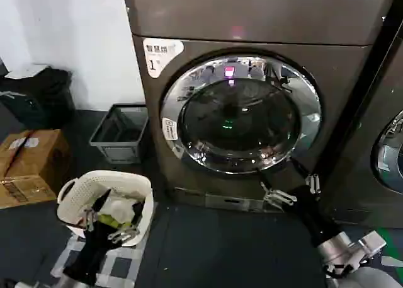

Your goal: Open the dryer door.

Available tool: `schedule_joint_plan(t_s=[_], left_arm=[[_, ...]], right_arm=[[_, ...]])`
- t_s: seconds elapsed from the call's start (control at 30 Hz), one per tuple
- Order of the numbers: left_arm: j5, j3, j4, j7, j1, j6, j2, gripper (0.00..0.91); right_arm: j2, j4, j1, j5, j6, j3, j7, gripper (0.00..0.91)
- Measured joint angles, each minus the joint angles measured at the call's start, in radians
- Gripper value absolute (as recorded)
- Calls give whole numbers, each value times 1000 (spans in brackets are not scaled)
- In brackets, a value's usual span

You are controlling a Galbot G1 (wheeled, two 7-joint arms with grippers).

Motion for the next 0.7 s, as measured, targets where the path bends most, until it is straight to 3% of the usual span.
schedule_joint_plan(t_s=[0.27, 0.7], left_arm=[[1, 4, -5, 4, -2, 43, 6, 907], [20, 5, -41, 3, 1, 113, 1, 907]], right_arm=[[-94, -119, 95, 44, 8, -55, -50, 907], [-173, -353, 347, 15, 25, -264, -69, 907]])
